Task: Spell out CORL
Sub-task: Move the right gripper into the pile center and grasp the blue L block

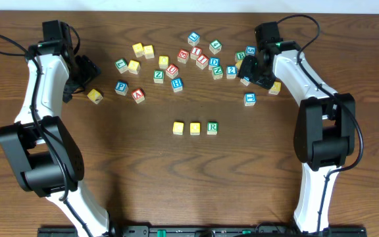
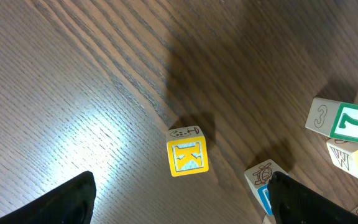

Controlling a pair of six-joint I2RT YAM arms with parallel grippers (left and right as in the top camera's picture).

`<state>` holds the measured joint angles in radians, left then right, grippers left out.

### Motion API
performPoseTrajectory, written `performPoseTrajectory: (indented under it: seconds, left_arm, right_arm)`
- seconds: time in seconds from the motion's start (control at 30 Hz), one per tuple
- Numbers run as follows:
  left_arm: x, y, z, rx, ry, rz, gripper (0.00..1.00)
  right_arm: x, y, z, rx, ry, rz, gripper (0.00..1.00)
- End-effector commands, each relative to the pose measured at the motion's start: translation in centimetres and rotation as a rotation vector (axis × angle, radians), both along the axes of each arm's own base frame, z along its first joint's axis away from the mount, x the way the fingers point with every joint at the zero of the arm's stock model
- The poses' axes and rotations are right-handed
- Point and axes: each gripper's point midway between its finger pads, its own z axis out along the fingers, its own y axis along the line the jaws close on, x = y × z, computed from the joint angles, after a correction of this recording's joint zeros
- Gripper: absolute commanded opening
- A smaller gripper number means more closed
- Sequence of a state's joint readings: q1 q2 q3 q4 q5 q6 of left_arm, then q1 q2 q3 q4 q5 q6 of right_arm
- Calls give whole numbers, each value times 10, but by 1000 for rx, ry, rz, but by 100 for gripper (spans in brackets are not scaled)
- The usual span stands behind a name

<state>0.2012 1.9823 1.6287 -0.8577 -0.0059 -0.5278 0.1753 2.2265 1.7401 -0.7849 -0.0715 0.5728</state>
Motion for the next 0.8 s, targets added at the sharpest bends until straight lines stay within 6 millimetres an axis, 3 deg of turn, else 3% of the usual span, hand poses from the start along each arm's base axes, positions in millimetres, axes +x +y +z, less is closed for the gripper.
performPoseTrajectory:
  seconds: [0.0, 0.27, 0.77]
  left_arm:
    - [0, 1, -2, 1, 6, 14, 87]
    - [0, 1, -2, 1, 6, 14, 87]
    - [0, 1, -2, 1, 6, 14, 87]
  right_arm:
    - [0, -7, -15, -33, 20, -1, 61]
    - [9, -5, -21, -28, -6, -3, 57]
    - [13, -4, -19, -27, -25, 1, 31]
